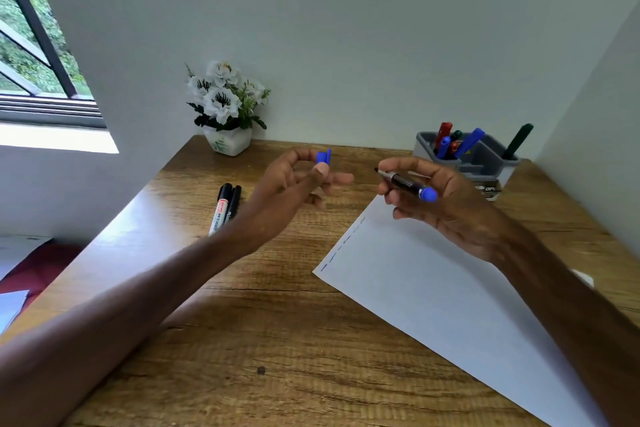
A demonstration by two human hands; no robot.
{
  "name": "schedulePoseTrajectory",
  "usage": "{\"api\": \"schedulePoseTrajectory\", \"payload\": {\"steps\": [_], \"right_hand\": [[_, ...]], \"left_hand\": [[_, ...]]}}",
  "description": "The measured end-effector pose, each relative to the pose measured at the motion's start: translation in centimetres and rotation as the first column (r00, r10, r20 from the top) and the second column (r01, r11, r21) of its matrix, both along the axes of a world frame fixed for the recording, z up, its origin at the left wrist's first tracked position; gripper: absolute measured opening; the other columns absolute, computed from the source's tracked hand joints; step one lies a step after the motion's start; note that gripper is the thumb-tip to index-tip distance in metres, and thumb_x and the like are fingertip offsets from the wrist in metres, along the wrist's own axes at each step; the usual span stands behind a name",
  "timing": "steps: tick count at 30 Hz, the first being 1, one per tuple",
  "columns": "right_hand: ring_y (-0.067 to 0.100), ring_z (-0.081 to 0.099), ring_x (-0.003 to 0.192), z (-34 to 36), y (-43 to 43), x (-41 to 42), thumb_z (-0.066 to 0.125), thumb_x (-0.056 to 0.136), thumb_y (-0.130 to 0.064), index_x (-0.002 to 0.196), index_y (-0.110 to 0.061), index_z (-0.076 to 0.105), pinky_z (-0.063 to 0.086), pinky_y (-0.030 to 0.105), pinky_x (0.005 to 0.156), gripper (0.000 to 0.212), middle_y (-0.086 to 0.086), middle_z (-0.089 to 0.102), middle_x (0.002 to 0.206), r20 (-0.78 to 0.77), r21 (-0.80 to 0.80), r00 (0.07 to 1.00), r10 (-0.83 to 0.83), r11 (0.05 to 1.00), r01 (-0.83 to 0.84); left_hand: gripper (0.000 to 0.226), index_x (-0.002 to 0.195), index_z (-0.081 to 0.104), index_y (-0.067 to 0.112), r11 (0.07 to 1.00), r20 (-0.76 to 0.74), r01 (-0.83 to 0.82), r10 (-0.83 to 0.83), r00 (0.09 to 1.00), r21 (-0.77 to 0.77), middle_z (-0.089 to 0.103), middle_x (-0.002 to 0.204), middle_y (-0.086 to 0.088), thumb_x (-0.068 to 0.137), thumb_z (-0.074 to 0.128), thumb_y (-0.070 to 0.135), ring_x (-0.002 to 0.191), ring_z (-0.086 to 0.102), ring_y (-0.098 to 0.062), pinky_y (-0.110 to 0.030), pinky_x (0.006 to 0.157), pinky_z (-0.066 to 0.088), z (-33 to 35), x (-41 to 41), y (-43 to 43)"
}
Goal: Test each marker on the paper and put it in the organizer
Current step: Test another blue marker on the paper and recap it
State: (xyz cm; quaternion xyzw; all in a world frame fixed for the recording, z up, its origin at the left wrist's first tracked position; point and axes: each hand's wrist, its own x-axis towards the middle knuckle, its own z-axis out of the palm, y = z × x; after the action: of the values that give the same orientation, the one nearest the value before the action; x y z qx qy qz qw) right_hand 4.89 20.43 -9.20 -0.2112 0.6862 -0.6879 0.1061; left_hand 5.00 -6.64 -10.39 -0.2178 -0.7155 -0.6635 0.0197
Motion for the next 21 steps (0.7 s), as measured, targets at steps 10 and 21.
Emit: {"api": "schedulePoseTrajectory", "payload": {"steps": [10,21], "right_hand": [[0.028,0.059,0.063,-3.2,-2.0,-0.3,0.064,0.101,-0.019,0.101,-0.012,0.071,0.050,0.040,0.056,0.009,0.014,0.071,0.077,-0.270,0.182,0.900,-0.342,0.900,0.397],[0.036,0.075,0.084,-2.9,-1.9,0.4,0.073,0.094,-0.013,0.108,0.001,0.076,0.064,0.036,0.070,0.020,0.025,0.076,0.094,0.019,0.040,0.925,-0.379,0.925,0.378]], "left_hand": [[0.023,0.114,0.062,0.025,0.900,-0.425,-0.277,0.116,0.897,-0.338,0.068,0.110,0.010,0.094,0.073,0.025,0.095,0.066,-0.015,-0.043,0.075,0.059,-1.2,0.6,0.7],[0.018,0.108,0.067,0.033,0.825,-0.106,-0.056,-0.005,0.994,-0.563,0.073,0.093,0.021,0.093,0.075,0.032,0.089,0.065,0.014,-0.004,0.071,0.049,-1.9,0.5,1.4]]}}
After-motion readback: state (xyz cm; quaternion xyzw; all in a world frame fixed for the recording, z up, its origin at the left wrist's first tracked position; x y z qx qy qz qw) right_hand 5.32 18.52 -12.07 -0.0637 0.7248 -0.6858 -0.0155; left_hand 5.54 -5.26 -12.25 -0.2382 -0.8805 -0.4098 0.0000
